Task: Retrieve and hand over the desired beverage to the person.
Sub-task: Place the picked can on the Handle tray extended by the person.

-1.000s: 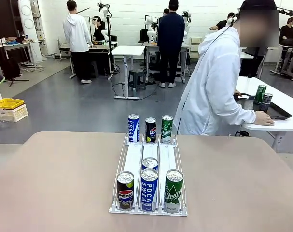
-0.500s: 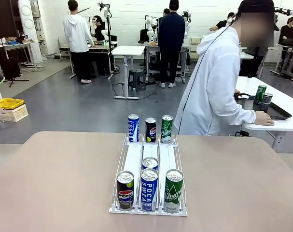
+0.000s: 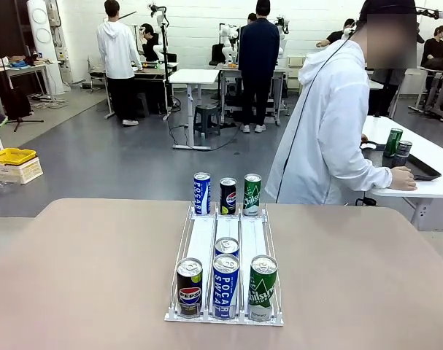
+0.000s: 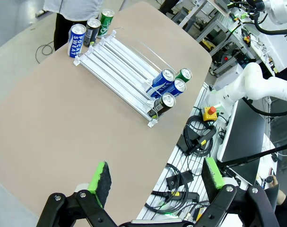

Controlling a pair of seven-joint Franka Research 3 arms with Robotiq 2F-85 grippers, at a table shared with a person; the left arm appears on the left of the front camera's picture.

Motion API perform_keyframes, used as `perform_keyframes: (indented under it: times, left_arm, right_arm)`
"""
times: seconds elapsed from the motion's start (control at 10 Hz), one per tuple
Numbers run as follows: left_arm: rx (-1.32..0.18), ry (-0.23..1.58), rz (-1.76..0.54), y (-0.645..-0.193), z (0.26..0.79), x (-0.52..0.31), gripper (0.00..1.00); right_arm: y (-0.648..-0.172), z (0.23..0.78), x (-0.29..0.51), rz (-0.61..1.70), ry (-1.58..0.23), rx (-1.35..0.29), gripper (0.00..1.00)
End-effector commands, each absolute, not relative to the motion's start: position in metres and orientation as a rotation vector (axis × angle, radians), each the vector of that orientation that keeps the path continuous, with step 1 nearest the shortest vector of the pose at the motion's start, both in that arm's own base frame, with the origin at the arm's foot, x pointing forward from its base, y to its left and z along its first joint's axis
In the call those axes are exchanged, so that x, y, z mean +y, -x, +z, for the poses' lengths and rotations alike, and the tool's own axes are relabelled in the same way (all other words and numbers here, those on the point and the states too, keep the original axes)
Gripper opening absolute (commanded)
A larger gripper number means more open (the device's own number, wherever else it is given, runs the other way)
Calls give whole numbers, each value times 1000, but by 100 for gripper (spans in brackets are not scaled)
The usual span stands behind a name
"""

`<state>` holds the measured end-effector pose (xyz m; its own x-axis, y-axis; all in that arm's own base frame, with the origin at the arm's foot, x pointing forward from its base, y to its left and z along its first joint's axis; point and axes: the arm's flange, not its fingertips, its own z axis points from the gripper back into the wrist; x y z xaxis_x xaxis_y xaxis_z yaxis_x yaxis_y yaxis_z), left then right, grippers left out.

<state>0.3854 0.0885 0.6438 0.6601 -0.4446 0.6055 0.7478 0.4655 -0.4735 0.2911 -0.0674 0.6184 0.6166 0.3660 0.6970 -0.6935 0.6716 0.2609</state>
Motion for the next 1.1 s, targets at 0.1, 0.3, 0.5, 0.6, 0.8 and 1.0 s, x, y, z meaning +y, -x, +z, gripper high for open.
perform_keyframes:
  times: [0.1, 0.3, 0.5, 0.6, 0.8, 1.0]
  left_arm:
    - [-448, 803, -777, -385, 644, 90, 100]
    - [-448, 803, -777, -385, 644, 90, 100]
    - [-448, 803, -777, -385, 644, 90, 100]
    - [-448, 803, -777, -385, 644, 90, 100]
    - [-448, 803, -777, -385, 644, 90, 100]
    - [-448, 803, -777, -385, 644, 90, 100]
  right_arm:
    - [-293, 619, -69, 651, -564, -647, 100]
    - [-293, 619, -69, 651, -564, -647, 100]
    - [-293, 619, -69, 651, -564, -647, 100]
    - [-293, 619, -69, 651, -564, -647, 100]
    - [-293, 619, -69, 651, -564, -647, 100]
    - [-293, 619, -69, 651, -564, -647, 100]
